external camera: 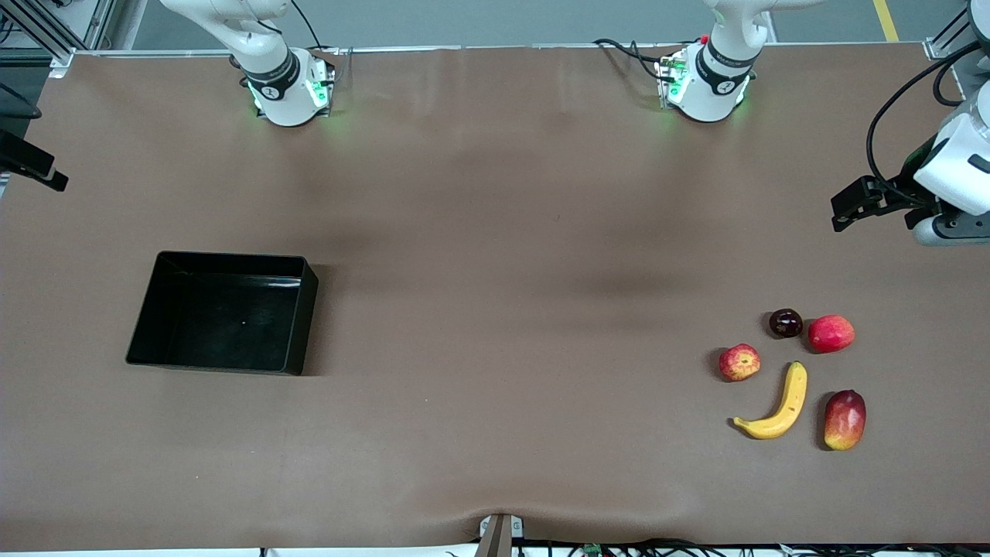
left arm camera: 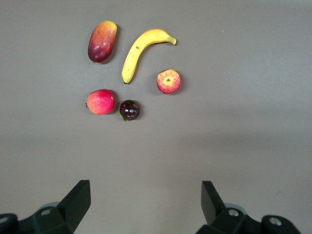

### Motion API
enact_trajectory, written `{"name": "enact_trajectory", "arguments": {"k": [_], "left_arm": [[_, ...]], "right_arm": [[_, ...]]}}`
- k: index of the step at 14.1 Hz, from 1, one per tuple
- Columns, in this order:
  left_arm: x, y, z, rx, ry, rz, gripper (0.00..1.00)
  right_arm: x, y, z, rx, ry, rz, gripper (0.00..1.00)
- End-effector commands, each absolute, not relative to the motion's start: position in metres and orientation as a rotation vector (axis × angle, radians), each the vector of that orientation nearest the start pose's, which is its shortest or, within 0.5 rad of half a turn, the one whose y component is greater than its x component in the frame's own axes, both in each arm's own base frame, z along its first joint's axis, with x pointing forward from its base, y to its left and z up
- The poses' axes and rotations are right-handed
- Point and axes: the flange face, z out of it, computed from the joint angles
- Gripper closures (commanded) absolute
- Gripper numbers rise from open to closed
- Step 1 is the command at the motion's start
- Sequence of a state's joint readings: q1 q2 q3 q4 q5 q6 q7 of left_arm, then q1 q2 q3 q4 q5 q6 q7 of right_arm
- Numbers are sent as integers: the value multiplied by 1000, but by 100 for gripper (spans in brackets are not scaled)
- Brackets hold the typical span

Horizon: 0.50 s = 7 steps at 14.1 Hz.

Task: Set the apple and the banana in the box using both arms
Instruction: 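Reach the left gripper down toward the red-yellow apple beside the banana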

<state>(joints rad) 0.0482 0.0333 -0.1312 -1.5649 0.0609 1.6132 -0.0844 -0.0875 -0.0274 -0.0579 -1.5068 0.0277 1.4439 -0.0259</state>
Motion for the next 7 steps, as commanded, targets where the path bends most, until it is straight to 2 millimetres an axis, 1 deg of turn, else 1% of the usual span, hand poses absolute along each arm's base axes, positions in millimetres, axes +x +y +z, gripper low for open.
{"name": "enact_trajectory", "arguments": {"k": [1, 2, 3, 5, 6, 7], "left_arm": [[568, -41, 616, -3096, -8, -23, 0], [568, -42, 618, -3097, -6, -28, 0], [571, -41, 613, -3094, -8, -19, 0], [585, -43, 596, -3093, -2, 20, 0], [593, -43, 582, -3096, 8, 56, 0], [602, -42, 563, -3096, 14, 94, 0]], "right_arm": [[528, -78, 660, -3109, 199, 40, 0], [528, -79, 660, -3110, 199, 38, 0], [530, -81, 656, -3110, 204, 47, 0], [540, -83, 648, -3117, 204, 38, 0], [541, -83, 647, -3114, 203, 43, 0], [542, -87, 645, -3110, 215, 40, 0]]}}
